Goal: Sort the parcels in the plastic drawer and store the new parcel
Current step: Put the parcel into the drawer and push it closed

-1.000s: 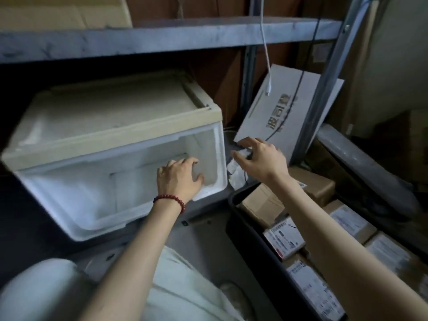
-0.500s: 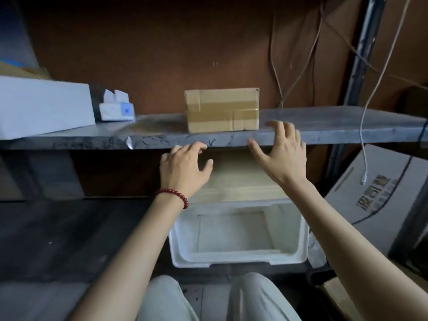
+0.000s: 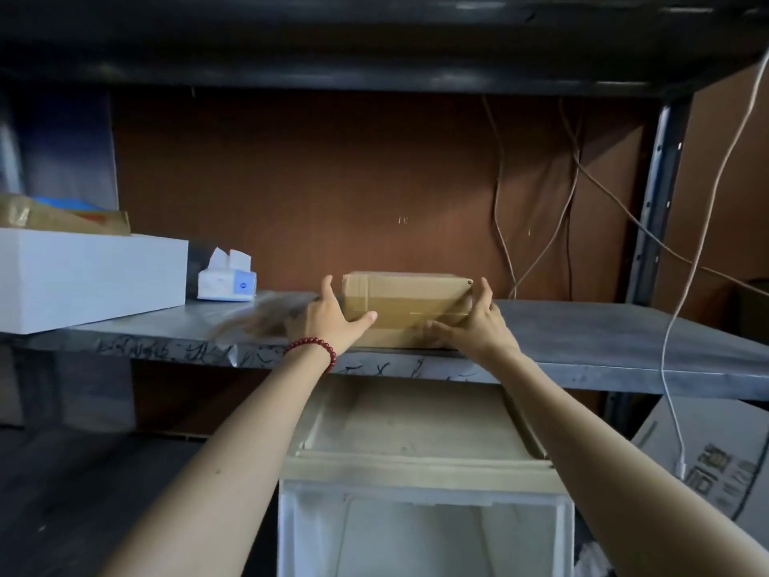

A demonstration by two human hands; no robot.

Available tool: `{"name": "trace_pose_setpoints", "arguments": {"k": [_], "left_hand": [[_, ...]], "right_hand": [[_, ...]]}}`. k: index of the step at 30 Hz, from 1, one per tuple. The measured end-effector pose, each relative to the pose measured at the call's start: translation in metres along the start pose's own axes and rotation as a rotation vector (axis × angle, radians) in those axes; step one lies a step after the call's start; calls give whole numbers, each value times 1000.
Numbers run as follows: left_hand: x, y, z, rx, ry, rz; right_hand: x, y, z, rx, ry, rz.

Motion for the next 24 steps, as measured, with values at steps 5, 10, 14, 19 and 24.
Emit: {"name": "trace_pose_setpoints", "arguments": {"k": [5, 10, 14, 19, 24], "left_hand": [[3, -2, -12, -189, 6, -4], [-3, -12, -15, -482, -125, -74], [-17, -20, -2, -661, -290, -206], [-44, -17, 8, -714, -392, -212], [-83, 2, 6, -706, -414, -202]], "right_hand": [[10, -8, -7, 234, 8, 72], [7, -4, -4, 553, -95, 90], [-10, 12, 10, 727, -195, 196], [-34, 17, 9, 800, -221, 273], [-68, 4, -5, 868, -165, 280]]}}
Point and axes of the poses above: each hand's wrist, its own x-axis towards the middle knuckle, its own z-axis out of the back of the hand, y = z × x, the point moved 2 cm from there along x, towards the middle knuckle, and after that the axes turned 12 degrees about y, right-handed, at the moved point
